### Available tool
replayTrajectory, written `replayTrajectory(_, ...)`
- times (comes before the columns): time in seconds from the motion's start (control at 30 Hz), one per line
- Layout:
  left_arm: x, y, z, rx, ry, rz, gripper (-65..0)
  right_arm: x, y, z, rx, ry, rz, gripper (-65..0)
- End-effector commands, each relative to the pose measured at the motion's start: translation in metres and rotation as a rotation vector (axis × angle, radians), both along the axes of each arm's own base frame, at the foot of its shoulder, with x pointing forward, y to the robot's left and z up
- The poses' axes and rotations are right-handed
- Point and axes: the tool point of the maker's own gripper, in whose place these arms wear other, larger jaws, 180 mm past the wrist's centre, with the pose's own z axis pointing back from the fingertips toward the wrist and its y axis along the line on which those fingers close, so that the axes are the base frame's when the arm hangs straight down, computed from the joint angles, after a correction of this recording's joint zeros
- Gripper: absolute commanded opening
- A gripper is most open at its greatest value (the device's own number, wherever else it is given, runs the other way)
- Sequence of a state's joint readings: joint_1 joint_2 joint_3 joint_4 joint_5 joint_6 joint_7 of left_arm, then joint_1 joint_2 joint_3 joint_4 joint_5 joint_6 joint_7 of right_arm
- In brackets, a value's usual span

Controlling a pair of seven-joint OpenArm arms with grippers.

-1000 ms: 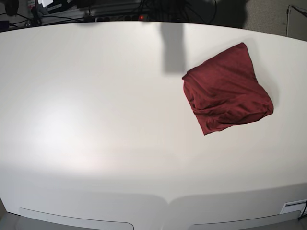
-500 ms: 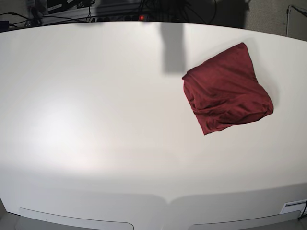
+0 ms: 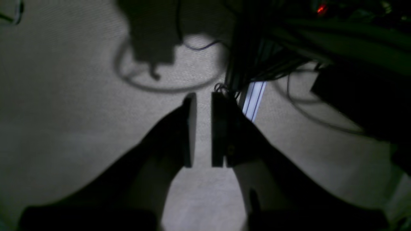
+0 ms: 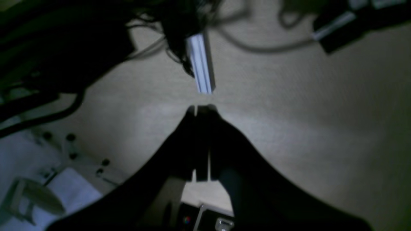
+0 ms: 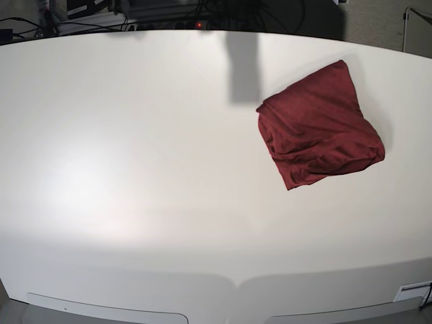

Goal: Fold the T-shirt properly

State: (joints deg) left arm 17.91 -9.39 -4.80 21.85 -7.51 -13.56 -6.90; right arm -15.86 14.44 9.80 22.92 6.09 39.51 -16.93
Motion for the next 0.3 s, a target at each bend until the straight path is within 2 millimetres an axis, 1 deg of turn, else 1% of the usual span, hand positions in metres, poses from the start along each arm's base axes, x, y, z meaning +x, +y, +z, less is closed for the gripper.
replayTrajectory(0.0,-0.002,0.006,0.001,0.013,0.0,0.001,-56.3,-0.004,-0.001,0.001,0.005,-0.003,0.014,-65.0)
replayTrajectory(0.1,0.005,-0.003,-0.002,0.0,-0.007,0.008,-56.3,-0.001,0.013,-0.001,0.029,-0.031,0.044,-65.0)
replayTrajectory(0.27,0.01,-0.018,-0.003,-0.024,-0.018,0.016,-56.3,0.001,0.012,-0.005,-0.004,-0.033,0.082,-65.0)
